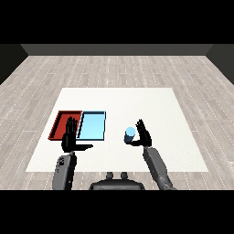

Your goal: Pick the blue can and put it in the blue box

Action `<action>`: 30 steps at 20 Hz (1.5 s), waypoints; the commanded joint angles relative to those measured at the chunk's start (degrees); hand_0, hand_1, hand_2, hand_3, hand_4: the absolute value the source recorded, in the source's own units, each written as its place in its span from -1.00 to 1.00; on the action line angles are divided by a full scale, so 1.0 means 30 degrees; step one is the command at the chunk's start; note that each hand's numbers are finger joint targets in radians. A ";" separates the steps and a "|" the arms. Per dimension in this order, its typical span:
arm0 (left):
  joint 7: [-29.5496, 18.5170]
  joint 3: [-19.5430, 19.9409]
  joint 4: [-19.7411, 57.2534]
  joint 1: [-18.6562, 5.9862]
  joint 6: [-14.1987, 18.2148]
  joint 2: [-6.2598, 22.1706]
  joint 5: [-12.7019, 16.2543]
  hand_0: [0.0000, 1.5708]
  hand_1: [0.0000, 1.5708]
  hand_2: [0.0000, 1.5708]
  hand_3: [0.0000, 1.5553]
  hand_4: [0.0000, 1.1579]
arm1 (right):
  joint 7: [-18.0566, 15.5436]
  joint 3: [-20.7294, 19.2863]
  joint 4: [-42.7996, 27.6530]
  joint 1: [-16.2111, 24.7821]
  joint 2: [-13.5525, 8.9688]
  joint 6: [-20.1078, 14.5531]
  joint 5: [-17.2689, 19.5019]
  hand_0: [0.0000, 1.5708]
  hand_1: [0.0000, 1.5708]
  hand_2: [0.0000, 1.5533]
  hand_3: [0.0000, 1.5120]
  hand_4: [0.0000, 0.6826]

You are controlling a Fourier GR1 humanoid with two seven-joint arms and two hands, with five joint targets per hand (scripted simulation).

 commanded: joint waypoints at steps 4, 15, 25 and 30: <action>-0.0136 0.0190 -0.0462 0.0757 -0.0416 0.0306 0.0064 -1.00 -1.00 -1.00 -1.00 -1.00 | 0.0835 0.0181 0.0785 -0.1699 0.0018 -0.0520 -0.0734 -1.00 -1.00 -1.00 -1.00 -1.00; 0.0572 0.0385 0.0071 -0.0650 -0.0150 0.0188 0.0393 -1.00 -1.00 -1.00 -1.00 -1.00 | -0.1423 0.1643 0.2405 -0.1265 0.0017 -0.0914 -0.0817 -1.00 -1.00 -1.00 -1.00 -1.00; 0.0882 0.0477 -0.1249 0.0387 -0.0331 0.0448 0.0464 -1.00 -1.00 -1.00 -1.00 -1.00 | -0.1682 0.2429 0.4245 -0.2896 0.0020 -0.1779 -0.1875 -1.00 -1.00 -1.00 -1.00 -1.00; -0.0651 0.0742 -0.0017 0.0812 -0.1266 0.0661 0.0699 -1.00 -1.00 -1.00 -1.00 -1.00 | -0.0706 0.3346 0.4560 -0.3596 0.0020 -0.4638 -0.1561 0.95 0.95 0.91 0.92 0.71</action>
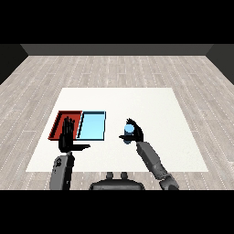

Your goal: Pick the blue can and put it in the blue box

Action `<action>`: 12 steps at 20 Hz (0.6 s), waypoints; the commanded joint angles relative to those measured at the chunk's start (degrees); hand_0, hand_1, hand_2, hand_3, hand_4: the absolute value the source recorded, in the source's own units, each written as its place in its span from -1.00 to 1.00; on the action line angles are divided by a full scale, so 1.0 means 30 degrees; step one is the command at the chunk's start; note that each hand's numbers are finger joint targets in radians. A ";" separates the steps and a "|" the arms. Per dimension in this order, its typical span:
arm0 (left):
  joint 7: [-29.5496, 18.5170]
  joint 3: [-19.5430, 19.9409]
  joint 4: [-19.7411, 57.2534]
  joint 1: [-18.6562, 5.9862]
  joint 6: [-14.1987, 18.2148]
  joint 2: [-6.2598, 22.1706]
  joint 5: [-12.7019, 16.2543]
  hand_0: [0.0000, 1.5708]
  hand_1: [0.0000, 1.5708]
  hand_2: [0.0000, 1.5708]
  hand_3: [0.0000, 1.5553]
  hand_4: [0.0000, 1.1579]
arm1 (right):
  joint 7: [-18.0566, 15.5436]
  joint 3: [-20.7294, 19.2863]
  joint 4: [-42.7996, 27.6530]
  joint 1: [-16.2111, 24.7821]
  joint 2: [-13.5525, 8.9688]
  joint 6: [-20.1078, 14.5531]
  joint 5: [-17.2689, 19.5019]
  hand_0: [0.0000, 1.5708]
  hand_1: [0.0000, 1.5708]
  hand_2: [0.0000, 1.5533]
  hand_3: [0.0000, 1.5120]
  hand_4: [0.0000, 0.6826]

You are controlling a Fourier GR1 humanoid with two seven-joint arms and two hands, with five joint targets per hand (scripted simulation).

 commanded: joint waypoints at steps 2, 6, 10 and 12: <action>0.0677 0.0471 0.0180 -0.0713 -0.0089 0.0407 0.0383 -1.00 -1.00 -1.00 -1.00 -1.00 | 0.0845 0.1143 0.0056 0.0027 0.0005 -0.2208 0.0724 0.99 0.99 0.91 0.91 0.93; -0.0243 0.0870 0.1711 -0.1528 -0.0569 0.0689 0.0457 -1.00 -1.00 -1.00 -1.00 -1.00 | 0.1187 0.1212 -0.0289 0.0212 0.0003 -0.2644 0.1052 0.99 0.99 0.92 0.91 0.99; 0.0282 -0.0122 -0.0097 -0.0192 0.0016 -0.0196 0.0116 -1.00 -1.00 -1.00 -1.00 -1.00 | 0.3747 0.1324 -0.4684 0.1558 0.0000 -0.3017 0.2226 0.98 0.98 0.91 0.89 0.97; -0.0285 -0.0625 0.0639 -0.0178 0.0084 -0.0561 -0.0445 -1.00 -1.00 -1.00 -1.00 -1.00 | 0.2476 0.1237 -0.3477 0.0939 0.0002 -0.2837 0.2391 0.94 0.94 0.89 0.88 0.93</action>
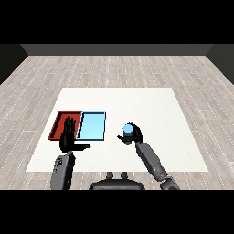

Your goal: Pick the blue can and put it in the blue box

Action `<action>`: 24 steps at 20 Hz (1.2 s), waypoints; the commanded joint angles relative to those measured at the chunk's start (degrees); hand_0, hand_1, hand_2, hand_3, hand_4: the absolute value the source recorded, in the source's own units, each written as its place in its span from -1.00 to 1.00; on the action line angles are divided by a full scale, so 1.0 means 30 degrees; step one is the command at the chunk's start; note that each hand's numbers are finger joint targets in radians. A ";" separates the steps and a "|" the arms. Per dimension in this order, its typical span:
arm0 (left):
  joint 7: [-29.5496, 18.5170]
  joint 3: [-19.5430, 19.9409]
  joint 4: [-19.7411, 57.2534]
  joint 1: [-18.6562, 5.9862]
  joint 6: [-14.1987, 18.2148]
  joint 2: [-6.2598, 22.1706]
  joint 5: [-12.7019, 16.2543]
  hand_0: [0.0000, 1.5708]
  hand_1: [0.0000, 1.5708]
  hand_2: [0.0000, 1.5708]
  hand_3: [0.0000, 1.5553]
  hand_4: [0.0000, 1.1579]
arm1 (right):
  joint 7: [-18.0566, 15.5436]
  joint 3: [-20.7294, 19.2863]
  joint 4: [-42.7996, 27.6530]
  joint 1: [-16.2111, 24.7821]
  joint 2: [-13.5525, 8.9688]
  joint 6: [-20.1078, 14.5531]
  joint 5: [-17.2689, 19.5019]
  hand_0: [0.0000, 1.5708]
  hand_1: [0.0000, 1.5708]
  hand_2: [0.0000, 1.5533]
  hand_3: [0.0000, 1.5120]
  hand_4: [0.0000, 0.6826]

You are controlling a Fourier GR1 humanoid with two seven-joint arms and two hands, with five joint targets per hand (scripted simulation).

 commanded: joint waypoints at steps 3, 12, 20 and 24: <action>0.0737 -0.0831 0.0411 -0.0752 0.0506 -0.0184 -0.0992 -1.00 -1.00 -1.00 -1.00 -1.00 | 0.1756 -0.0397 -0.3635 0.0483 -0.1178 0.0250 0.0660 0.90 0.90 0.87 0.87 0.91; 0.0840 -0.3935 0.1388 -0.0563 0.1944 -0.0835 -0.1275 -1.00 -1.00 -1.00 -1.00 -1.00 | -0.0221 0.0109 -0.3429 -0.0799 0.0033 -0.0025 0.1836 0.87 0.87 0.86 0.86 0.91; 0.2173 -0.4039 0.3111 -0.2436 0.1876 -0.0844 -0.1446 -1.00 -1.00 -1.00 -1.00 -1.00 | 0.1430 -0.0466 -0.6678 -0.0570 0.0023 0.0838 0.2782 0.82 0.82 0.85 0.87 0.92; 0.2211 -0.4133 0.3375 -0.2607 0.1916 -0.0847 -0.1295 -1.00 -1.00 -1.00 -1.00 -1.00 | 0.1388 -0.1019 -0.6069 -0.1136 0.0036 0.1222 0.2777 0.82 0.82 0.85 0.87 0.92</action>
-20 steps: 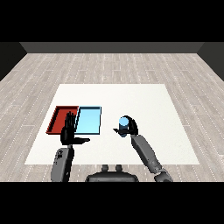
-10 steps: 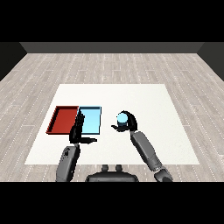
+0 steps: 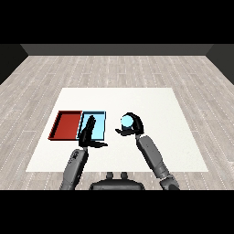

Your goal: Pick the blue can and put it in the blue box

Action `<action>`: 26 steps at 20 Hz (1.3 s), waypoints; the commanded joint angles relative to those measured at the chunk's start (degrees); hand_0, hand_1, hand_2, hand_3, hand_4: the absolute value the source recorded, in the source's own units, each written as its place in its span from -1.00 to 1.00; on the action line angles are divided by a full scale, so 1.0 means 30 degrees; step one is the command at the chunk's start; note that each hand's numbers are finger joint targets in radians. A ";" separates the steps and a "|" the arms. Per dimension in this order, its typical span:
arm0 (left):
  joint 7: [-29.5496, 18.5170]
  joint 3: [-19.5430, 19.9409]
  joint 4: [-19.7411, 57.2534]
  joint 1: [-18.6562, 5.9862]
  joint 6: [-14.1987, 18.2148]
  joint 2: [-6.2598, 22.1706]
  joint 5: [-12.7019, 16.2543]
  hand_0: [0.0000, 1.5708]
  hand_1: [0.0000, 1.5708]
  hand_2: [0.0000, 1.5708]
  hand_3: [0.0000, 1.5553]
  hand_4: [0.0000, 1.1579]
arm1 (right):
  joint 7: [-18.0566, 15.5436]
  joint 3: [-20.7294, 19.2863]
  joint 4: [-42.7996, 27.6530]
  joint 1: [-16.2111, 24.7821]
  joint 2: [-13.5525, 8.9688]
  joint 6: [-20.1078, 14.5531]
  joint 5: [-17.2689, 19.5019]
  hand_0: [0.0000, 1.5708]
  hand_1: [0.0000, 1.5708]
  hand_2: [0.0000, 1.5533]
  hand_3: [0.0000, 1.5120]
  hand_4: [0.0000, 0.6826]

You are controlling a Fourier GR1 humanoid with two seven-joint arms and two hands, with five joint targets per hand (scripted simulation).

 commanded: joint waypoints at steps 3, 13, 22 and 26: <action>-0.0803 -0.1495 0.0714 0.0059 0.0414 -0.0028 0.0434 -1.00 -1.00 -1.00 -1.00 -1.00 | 0.0067 -0.1484 0.0719 -0.0901 -0.0239 0.0952 -0.0029 0.82 0.82 0.85 0.87 0.92; -0.0602 -0.4355 0.3148 -0.3028 0.4203 -0.0029 0.1465 -1.00 -1.00 -1.00 -1.00 -1.00 | 0.0867 0.0798 -0.1557 -0.0040 0.0137 -0.0171 -0.0026 0.80 0.80 0.86 0.87 0.93; -0.0575 -0.7078 0.5405 -0.4334 0.6689 -0.0029 0.3309 -1.00 -1.00 -1.00 -1.00 -1.00 | 0.0210 0.1275 -0.0390 -0.1259 0.0138 -0.0330 -0.0621 0.79 0.79 0.85 0.86 0.97; -0.1496 -0.5477 0.7122 -0.4794 0.4499 -0.0029 0.3708 -1.00 -1.00 -1.00 -1.00 -1.00 | -0.0394 0.0871 -0.0015 -0.0998 0.0139 0.0641 -0.0420 0.78 0.78 0.86 0.87 1.00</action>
